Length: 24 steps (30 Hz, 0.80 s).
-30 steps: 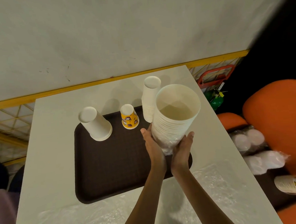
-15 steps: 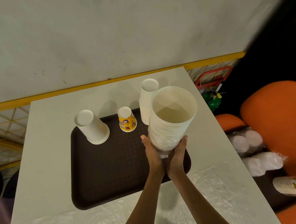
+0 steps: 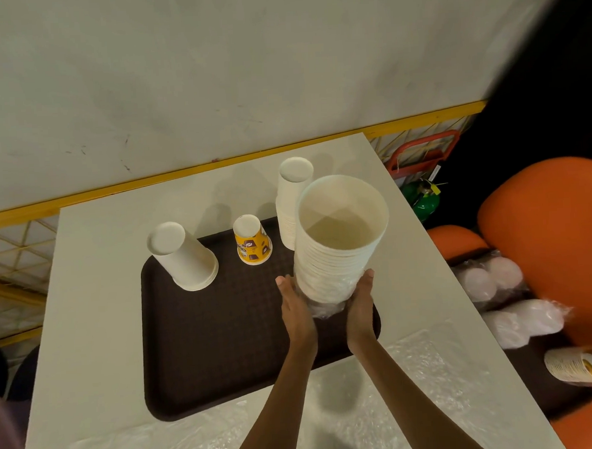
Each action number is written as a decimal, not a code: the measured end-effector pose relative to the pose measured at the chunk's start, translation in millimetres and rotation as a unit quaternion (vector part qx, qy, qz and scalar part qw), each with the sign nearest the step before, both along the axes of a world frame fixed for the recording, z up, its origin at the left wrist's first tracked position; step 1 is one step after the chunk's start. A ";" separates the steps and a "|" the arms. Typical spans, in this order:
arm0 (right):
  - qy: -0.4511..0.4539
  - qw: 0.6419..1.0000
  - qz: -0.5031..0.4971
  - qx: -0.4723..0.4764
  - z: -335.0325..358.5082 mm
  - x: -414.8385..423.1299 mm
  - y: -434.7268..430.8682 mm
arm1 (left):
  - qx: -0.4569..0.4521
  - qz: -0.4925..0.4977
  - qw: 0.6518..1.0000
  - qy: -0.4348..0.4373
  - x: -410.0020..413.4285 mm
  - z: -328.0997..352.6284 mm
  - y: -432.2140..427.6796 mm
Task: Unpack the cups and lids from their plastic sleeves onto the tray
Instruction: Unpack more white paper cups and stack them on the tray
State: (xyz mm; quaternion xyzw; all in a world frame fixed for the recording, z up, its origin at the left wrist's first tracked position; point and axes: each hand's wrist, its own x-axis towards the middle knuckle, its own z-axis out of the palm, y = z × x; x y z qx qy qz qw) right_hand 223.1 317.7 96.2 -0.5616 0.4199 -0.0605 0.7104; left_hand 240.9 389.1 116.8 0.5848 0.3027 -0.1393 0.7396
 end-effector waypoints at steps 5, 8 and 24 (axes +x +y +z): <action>-0.057 0.995 -0.067 -0.049 39.6 -17.6 1.1 | 0.045 0.088 0.992 -0.083 -5.4 35.4 3.3; -0.052 0.998 -0.027 0.003 43.7 -21.8 10.8 | 0.016 0.048 0.994 -0.100 -14.6 51.2 -8.1; 0.010 0.996 0.077 0.045 42.1 -17.8 7.8 | 0.022 -0.036 0.999 -0.003 -6.9 47.3 -5.0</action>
